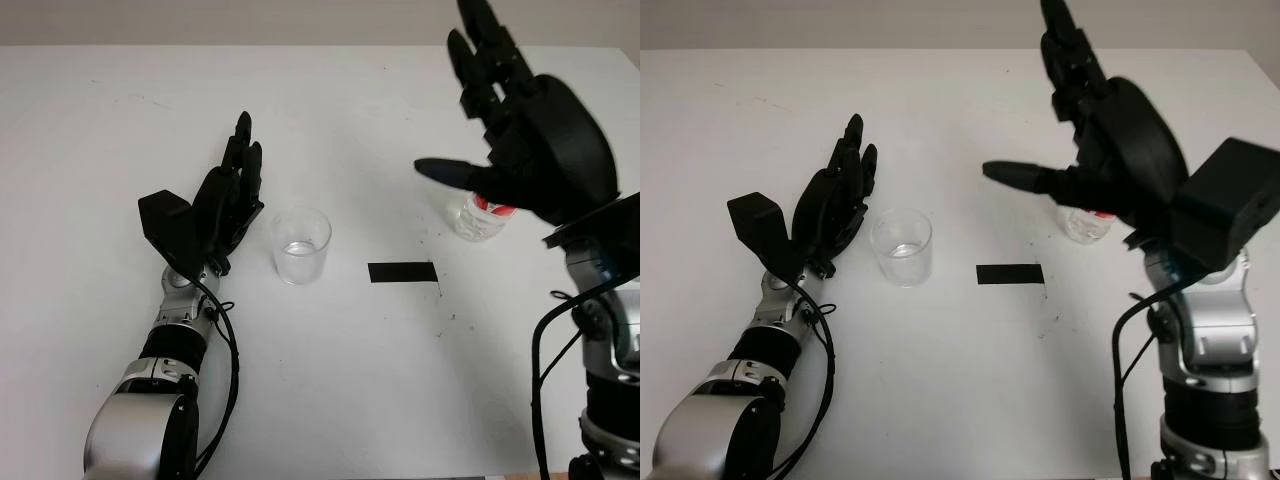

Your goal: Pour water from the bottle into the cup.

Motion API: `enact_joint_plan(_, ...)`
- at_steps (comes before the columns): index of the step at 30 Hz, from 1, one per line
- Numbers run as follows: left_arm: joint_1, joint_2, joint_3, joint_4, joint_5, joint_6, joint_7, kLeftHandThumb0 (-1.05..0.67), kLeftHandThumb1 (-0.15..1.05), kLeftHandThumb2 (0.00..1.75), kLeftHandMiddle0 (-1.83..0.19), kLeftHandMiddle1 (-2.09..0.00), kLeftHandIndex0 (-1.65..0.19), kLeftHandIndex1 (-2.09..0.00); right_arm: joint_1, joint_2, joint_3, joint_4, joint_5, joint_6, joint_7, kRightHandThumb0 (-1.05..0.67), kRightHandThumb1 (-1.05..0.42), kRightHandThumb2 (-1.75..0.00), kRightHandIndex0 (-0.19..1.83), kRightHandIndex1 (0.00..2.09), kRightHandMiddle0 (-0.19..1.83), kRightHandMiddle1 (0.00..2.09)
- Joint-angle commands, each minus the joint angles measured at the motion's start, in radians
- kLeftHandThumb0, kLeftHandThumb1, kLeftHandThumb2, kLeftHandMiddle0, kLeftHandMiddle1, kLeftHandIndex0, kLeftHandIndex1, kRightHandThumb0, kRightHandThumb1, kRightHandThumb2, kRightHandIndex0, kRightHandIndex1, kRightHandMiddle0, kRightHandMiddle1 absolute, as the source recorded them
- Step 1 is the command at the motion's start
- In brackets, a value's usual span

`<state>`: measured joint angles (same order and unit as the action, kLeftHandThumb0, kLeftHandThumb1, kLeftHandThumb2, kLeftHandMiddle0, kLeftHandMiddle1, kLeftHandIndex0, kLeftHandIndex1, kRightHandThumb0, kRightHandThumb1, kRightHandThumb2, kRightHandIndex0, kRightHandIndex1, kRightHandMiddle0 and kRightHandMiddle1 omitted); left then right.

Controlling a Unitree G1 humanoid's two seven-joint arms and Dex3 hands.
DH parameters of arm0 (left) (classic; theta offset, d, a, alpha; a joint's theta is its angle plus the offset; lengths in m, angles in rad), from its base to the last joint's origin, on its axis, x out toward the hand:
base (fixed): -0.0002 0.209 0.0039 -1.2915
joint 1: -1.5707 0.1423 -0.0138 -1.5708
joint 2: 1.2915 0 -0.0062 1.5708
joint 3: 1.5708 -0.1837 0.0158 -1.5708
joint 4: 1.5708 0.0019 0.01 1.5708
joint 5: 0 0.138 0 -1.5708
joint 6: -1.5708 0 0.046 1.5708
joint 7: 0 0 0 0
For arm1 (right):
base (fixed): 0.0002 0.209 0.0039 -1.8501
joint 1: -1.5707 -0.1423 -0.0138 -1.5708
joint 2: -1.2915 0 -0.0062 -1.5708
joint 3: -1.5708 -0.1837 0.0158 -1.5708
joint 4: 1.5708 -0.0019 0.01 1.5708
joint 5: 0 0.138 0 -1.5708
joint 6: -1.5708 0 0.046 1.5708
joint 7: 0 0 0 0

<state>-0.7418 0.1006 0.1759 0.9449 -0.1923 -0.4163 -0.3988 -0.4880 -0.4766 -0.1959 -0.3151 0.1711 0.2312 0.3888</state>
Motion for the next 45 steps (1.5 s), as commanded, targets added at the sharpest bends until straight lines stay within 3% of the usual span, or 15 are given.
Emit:
enact_joint_plan(1, 0.013, -0.01, 0.0, 0.025, 0.002, -0.003, 0.002, -0.85, 1.05, 0.68, 0.19, 0.0, 0.19, 0.0, -0.022, -0.02, -0.037, -0.013, 0.008, -0.033, -0.01, -0.82, -0.86, -0.05, -0.19, 0.0, -0.19, 0.0)
enact_joint_plan(9, 0.015, -0.013, 0.003, 0.033, 0.0, -0.01, 0.003, -0.85, 1.05, 0.68, 0.19, 0.0, 0.19, 0.0, -0.01, -0.046, -0.128, -0.008, -0.094, -0.196, -0.126, -0.82, -0.85, -0.05, -0.19, 0.0, -0.19, 0.0)
enact_joint_plan(17, 0.017, -0.009, -0.002, 0.033, 0.01, -0.015, 0.001, -0.85, 1.05, 0.71, 0.19, 0.0, 0.19, 0.0, 0.025, -0.062, -0.188, 0.096, -0.221, -0.294, -0.256, -0.93, -0.86, -0.06, -0.19, 0.0, -0.19, 0.0)
enact_joint_plan(22, 0.012, -0.012, 0.006, 0.042, 0.0, -0.015, -0.007, -0.84, 1.05, 0.69, 0.19, 0.0, 0.19, 0.0, 0.056, -0.059, -0.183, 0.18, -0.279, -0.319, -0.321, -0.99, -0.89, -0.06, -0.19, 0.0, -0.19, 0.0)
enact_joint_plan(29, 0.016, -0.002, 0.002, 0.032, 0.006, -0.01, -0.015, -0.86, 1.05, 0.69, 0.19, 0.0, 0.19, 0.0, 0.097, -0.038, -0.17, 0.331, -0.199, -0.337, -0.28, -0.99, -0.92, -0.07, -0.19, 0.0, -0.19, 0.0)
enact_joint_plan(36, 0.016, 0.008, 0.006, 0.025, 0.003, 0.002, -0.025, -0.85, 1.05, 0.69, 0.19, 0.0, 0.19, 0.0, 0.143, 0.01, -0.129, 0.377, -0.195, -0.322, -0.296, -0.91, -0.92, -0.05, -0.19, 0.0, -0.19, 0.0)
enact_joint_plan(45, 0.007, 0.014, 0.005, 0.029, 0.005, 0.01, -0.028, -0.86, 1.05, 0.67, 0.19, 0.0, 0.19, 0.0, 0.145, 0.064, -0.076, 0.43, -0.17, -0.332, -0.289, -0.98, -0.9, -0.05, -0.19, 0.0, -0.19, 0.0)
